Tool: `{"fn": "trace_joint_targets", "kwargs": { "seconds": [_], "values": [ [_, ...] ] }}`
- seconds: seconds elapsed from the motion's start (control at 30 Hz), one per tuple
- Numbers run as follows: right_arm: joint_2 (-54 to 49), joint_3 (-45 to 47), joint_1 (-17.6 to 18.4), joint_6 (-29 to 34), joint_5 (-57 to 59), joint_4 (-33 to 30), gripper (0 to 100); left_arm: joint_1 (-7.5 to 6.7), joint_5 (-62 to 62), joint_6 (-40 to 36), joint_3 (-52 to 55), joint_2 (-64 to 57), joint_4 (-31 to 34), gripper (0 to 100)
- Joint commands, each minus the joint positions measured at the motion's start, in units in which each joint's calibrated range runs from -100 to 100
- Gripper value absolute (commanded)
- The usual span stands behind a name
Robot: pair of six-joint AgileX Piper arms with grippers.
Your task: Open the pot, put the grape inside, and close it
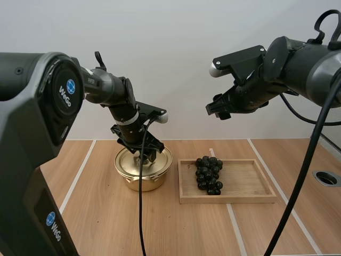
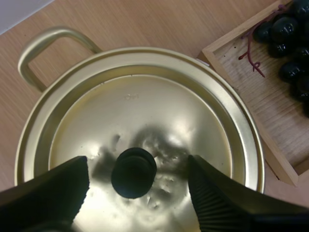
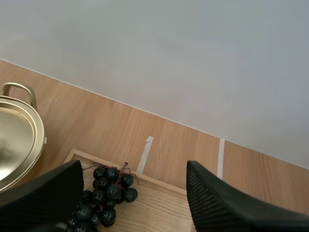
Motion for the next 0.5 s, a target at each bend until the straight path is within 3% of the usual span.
{"fn": "trace_joint_targets", "kwargs": {
  "seconds": [0.0, 0.2, 0.47],
  "values": [
    [-0.31, -0.47, 0.04, -0.18, -1.05, -0.35, 100, -0.32, -0.55, -0.32, -0.45, 0.05, 0.20, 65],
    [-0.31, -0.47, 0.04, -0.18, -0.88, -0.35, 100, -0.32, -0.67, -0.32, -0.45, 0.05, 0.20, 0],
    [0.30, -0.47, 0.04, 0.98, -0.49, -0.02, 100, -0.32, 1.37, -0.32, -3.88, -2.72, 0.69, 0]
  ]
}}
